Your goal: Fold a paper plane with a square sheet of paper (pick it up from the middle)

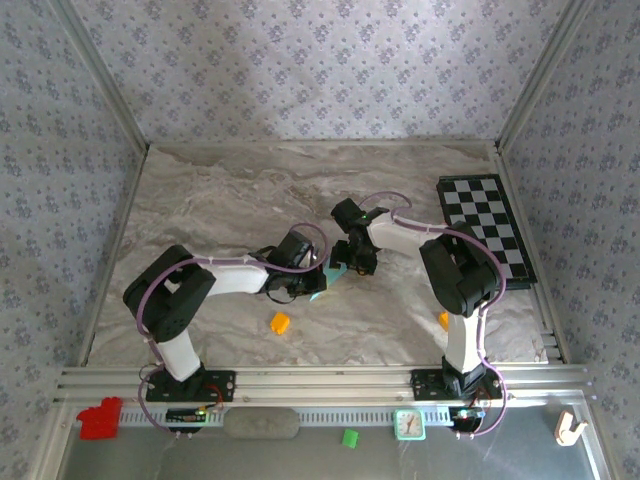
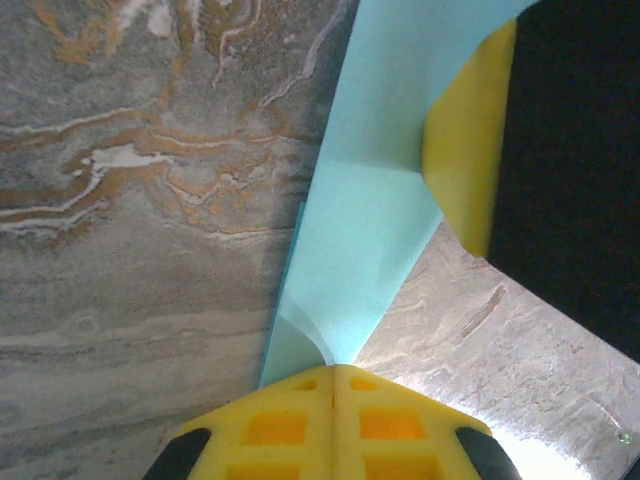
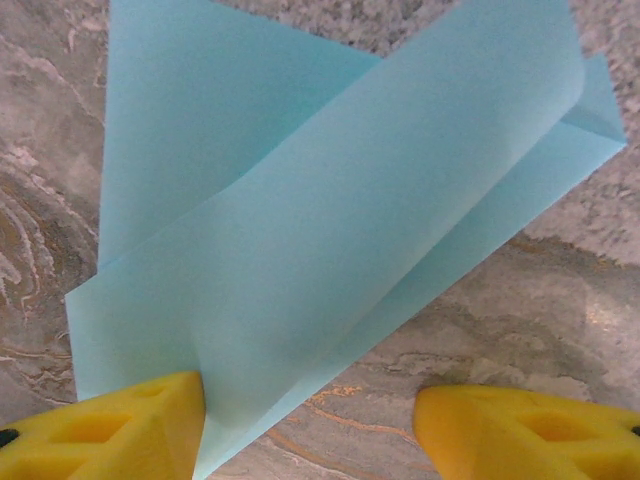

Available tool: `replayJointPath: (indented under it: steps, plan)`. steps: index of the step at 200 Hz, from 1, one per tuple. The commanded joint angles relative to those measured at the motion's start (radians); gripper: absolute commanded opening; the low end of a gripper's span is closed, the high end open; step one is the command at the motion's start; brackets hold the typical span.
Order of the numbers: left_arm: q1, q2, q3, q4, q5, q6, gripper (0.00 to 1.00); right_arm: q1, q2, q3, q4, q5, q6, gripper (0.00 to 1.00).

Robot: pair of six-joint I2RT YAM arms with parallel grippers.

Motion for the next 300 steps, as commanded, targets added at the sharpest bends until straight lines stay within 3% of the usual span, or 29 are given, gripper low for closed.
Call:
replayJointPath:
  steps: [1, 68, 97, 134, 158, 300]
  plan:
    - [0.009, 0.029, -0.011, -0.082, -0.022, -0.018, 0.03, -0.007, 0.121, -0.095, 0.059, -0.018, -0.036, 0.64]
    - [0.016, 0.043, -0.006, -0.075, 0.007, -0.025, 0.01, -0.073, -0.227, -0.109, 0.098, -0.177, -0.093, 0.67]
    - [0.016, 0.046, -0.005, -0.067, 0.017, -0.023, 0.0, -0.065, -0.301, -0.17, 0.194, -0.234, -0.094, 0.58]
    - [0.016, 0.047, -0.005, -0.064, 0.02, -0.023, 0.0, -0.037, -0.273, -0.181, 0.276, -0.245, -0.033, 0.26]
    - [0.017, 0.047, -0.007, -0.062, 0.021, -0.025, 0.0, -0.026, -0.244, -0.179, 0.323, -0.233, 0.02, 0.17]
    - [0.016, 0.043, -0.006, -0.06, 0.025, -0.025, 0.0, -0.001, -0.125, -0.12, 0.217, -0.12, 0.047, 0.13]
